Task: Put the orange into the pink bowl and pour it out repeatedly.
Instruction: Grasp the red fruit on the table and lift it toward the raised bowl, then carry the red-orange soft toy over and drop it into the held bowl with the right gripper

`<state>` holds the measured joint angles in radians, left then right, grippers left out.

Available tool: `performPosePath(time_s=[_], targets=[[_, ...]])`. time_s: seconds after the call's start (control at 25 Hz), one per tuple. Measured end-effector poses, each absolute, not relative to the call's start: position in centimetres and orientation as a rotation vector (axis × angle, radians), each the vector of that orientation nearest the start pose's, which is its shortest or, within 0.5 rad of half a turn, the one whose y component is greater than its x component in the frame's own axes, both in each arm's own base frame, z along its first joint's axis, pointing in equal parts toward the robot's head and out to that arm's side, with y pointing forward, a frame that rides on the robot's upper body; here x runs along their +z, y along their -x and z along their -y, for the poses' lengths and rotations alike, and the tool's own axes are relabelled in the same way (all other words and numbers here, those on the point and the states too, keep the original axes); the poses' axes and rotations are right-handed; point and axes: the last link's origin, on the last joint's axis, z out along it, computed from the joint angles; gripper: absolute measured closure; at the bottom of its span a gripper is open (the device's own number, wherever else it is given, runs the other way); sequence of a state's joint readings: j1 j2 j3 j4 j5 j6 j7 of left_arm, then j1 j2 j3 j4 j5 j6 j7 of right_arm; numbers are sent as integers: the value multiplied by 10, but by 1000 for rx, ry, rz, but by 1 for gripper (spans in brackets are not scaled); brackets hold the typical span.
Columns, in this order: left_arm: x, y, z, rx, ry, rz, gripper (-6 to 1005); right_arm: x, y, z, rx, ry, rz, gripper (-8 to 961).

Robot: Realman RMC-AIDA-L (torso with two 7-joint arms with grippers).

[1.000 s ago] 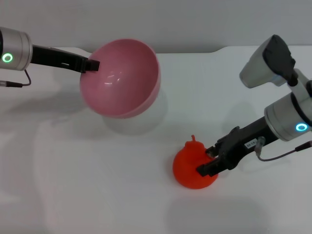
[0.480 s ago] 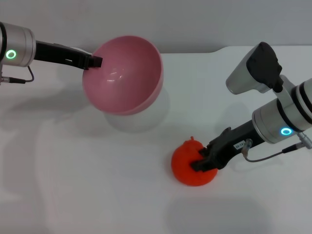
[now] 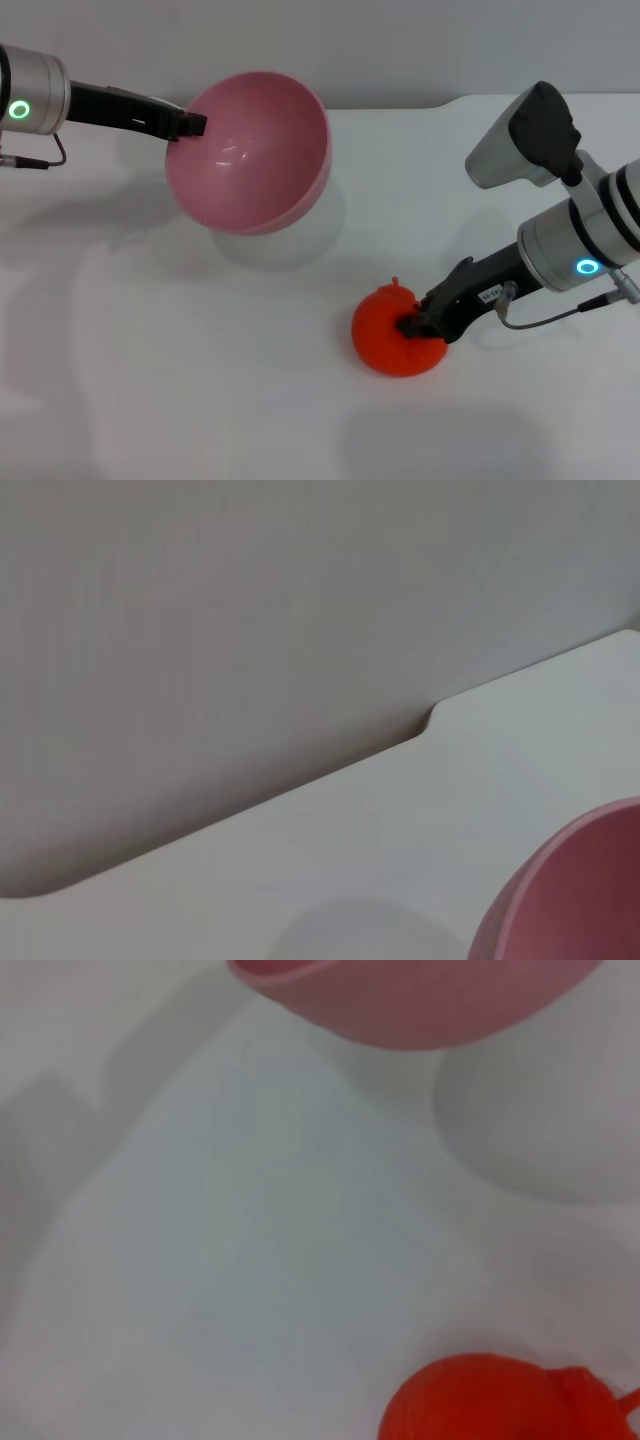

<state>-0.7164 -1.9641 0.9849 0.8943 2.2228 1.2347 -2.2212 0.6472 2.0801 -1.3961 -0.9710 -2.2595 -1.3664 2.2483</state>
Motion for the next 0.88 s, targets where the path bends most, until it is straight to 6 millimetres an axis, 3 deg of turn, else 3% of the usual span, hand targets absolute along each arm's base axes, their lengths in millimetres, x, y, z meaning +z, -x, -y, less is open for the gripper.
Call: performPosePath(time_s=[0.28, 0.44, 0.48, 0.64, 0.88], targets=[[50, 213, -429, -202, 2456, 1020, 956, -40, -172, -343, -35, 2922, -839, 868], [47, 216, -427, -199, 2460, 1025, 957, 5, -138, -328, 215, 2914, -674, 885], [47, 216, -427, -199, 2460, 1025, 957, 5, -138, -328, 215, 2914, -674, 888], [45, 218, -427, -194, 2455, 1025, 957, 40, -122, -317, 425, 2922, -600, 895], [35, 217, -424, -180, 2478, 1026, 957, 84, -110, -308, 682, 2830, -351, 894]])
